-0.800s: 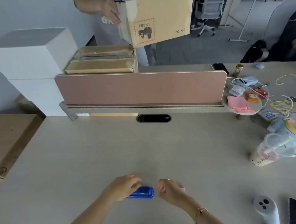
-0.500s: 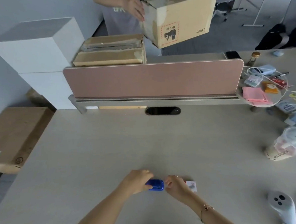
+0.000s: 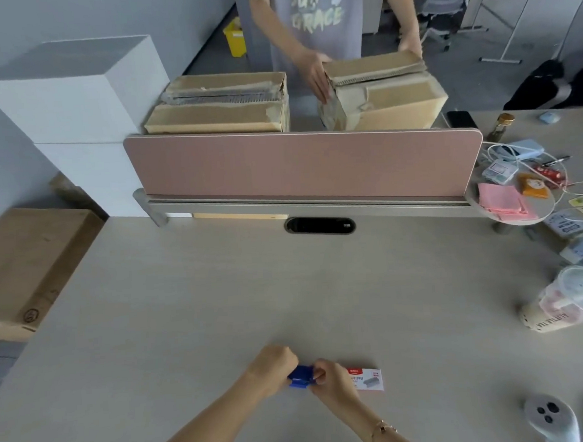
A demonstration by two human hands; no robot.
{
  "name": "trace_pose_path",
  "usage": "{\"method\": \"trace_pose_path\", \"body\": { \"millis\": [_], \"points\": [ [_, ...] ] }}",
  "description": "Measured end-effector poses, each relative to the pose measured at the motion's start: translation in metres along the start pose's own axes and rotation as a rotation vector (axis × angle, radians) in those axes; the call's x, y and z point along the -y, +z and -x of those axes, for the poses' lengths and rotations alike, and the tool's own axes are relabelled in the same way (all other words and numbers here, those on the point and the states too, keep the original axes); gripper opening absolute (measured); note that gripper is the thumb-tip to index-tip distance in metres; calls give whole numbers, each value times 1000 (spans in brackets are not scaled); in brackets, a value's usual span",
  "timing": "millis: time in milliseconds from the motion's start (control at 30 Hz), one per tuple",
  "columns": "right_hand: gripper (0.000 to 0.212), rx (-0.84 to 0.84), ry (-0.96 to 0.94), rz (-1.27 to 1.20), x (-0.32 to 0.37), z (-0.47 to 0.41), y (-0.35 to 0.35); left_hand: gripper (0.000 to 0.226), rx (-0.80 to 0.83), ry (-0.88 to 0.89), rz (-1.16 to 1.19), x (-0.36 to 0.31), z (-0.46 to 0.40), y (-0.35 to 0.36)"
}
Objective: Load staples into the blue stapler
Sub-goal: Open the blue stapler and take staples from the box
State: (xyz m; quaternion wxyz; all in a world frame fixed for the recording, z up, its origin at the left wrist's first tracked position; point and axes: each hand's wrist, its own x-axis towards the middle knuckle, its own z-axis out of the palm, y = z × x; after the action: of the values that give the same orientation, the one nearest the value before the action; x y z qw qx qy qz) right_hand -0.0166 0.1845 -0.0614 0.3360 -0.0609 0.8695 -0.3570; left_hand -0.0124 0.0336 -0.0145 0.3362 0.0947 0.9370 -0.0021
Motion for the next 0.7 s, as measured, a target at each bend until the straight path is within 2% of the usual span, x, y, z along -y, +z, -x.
{"method": "trace_pose_path", "body": {
  "millis": [167,233,333,433,567,700],
  "points": [
    [39,-110,-9,-33,3,0,2,5,-80,15,104,5,4,-1],
    [40,-125,-13,-7,2,0,1,10,-135,35,150,7,7,0],
    [33,-82,-59,92,-1,-2,-6,8,-210,76,218,10,11,2],
    [7,-28,-154,273,0,-6,-19,6,-317,118,340,18,17,2],
    [14,-28,-214,374,-3,-10,-28,3,-430,152,456,37,26,5],
    [15,-38,-240,416,-6,-9,-28,9,-454,131,506,52,37,8]
  ]
}}
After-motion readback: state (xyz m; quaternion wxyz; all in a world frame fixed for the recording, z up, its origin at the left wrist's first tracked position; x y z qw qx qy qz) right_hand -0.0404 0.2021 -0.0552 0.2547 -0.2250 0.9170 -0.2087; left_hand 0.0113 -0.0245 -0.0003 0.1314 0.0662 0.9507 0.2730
